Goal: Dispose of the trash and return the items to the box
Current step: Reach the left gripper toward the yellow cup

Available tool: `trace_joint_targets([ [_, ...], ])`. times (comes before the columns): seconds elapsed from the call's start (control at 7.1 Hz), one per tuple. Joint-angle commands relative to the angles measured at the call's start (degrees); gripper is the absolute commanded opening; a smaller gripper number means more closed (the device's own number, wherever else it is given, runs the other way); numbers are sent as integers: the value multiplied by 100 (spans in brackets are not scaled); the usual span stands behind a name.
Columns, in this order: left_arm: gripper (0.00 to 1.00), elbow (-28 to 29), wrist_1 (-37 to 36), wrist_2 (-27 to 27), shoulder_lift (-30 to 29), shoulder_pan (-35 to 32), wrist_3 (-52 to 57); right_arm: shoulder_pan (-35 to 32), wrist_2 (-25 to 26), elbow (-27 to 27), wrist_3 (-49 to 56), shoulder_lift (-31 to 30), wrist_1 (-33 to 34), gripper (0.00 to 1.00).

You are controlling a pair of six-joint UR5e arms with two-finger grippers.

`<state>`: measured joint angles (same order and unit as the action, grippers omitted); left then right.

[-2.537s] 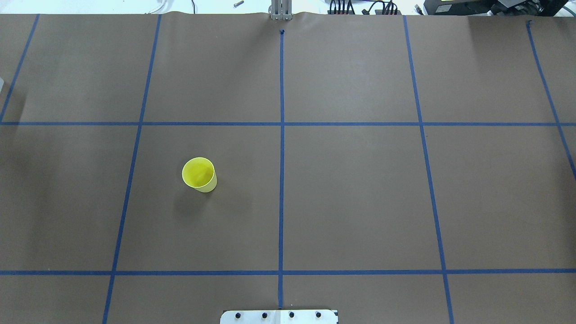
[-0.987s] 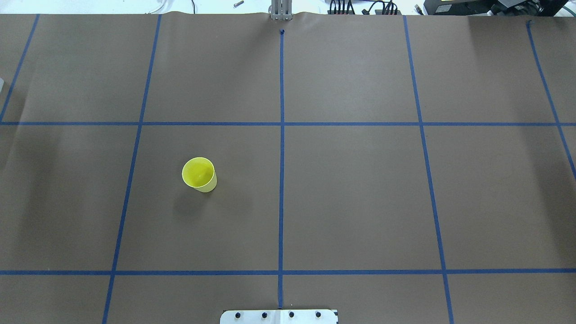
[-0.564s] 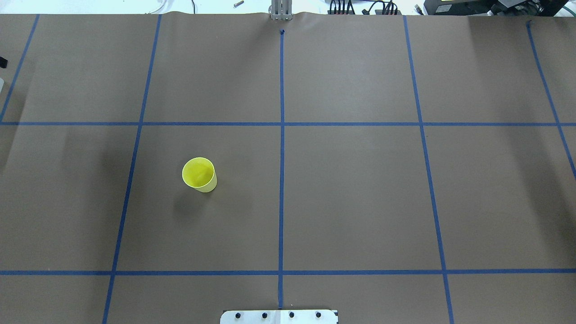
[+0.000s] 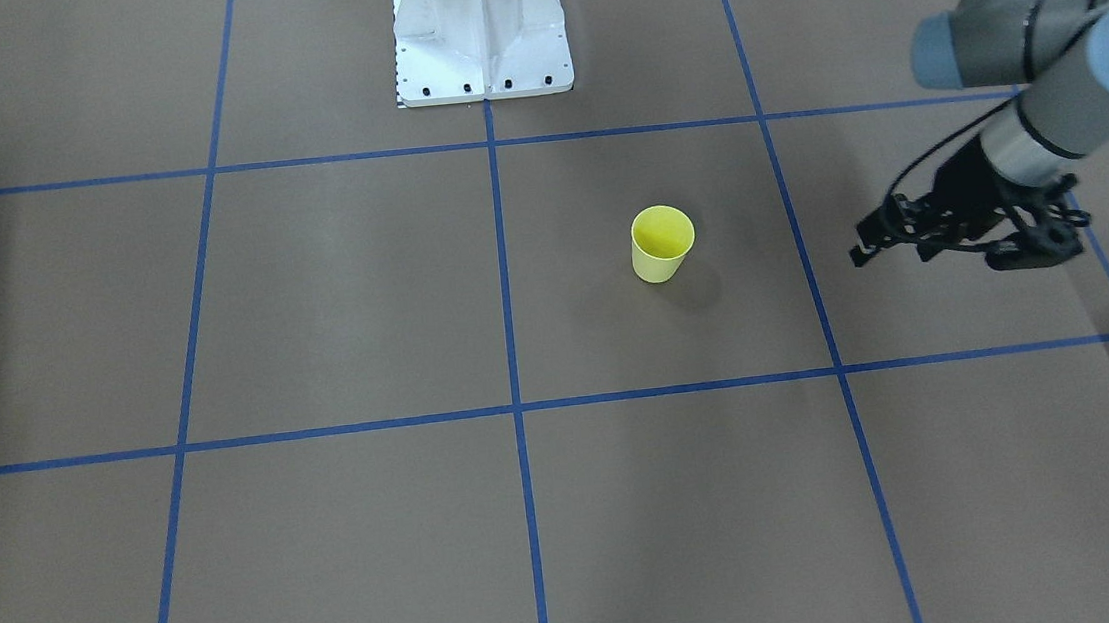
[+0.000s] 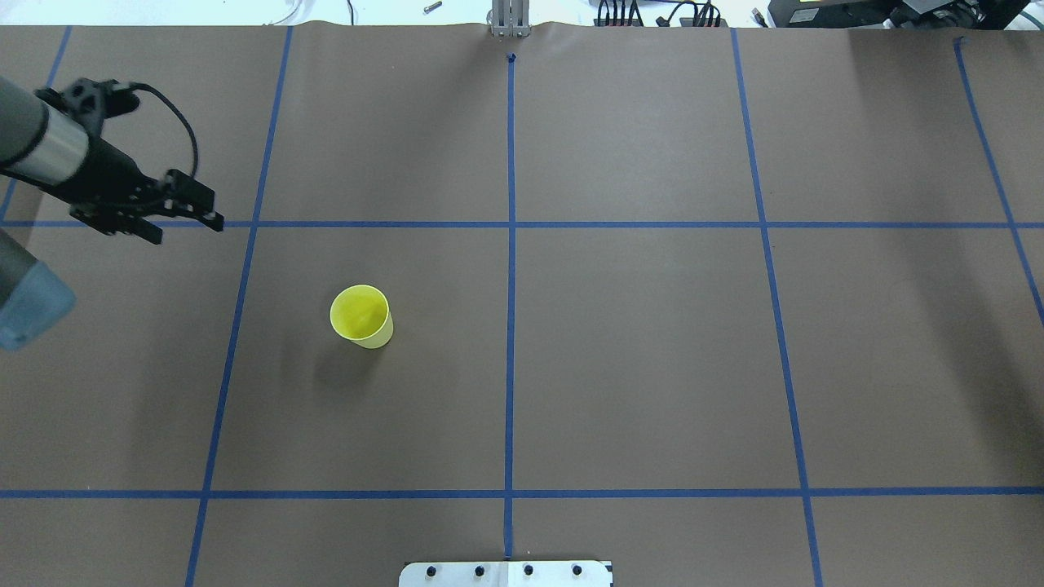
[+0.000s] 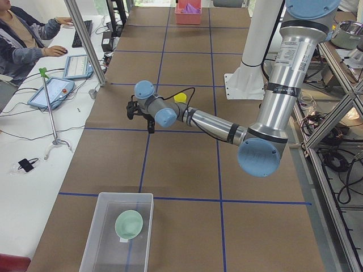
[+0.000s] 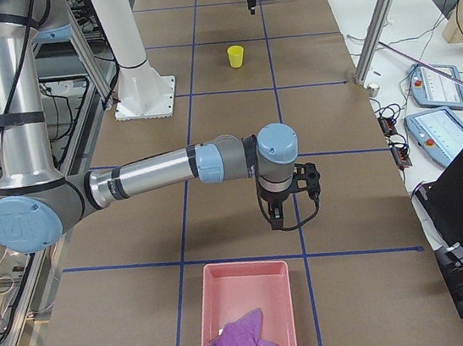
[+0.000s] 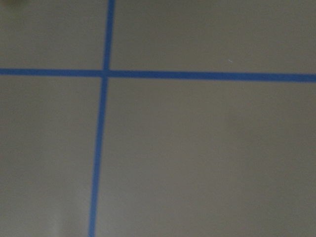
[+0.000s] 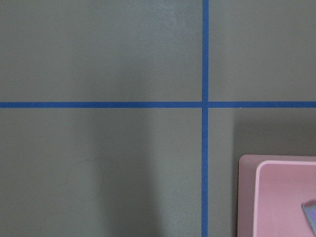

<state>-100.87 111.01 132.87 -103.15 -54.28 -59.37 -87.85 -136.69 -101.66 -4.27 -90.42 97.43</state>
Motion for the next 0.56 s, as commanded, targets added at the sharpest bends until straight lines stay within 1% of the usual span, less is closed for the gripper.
trace_joint_targets([
  [0.0,97,-1009,-1520,-1073,-229,1169,-417,180,-77,-3,-21,-2,4,100],
  [0.14,97,-1049,-1713,-1270,-353,1436,-443,233,-147,-3,-187,-2,-5,100],
  [0.28,97,-988,-1715,-1463,-529,1865,-800,294,-148,-3,-267,-2,-14,100],
  [0.42,97,-822,-1741,-1500,-800,1982,-917,304,-148,-3,-268,-10,-5,100],
])
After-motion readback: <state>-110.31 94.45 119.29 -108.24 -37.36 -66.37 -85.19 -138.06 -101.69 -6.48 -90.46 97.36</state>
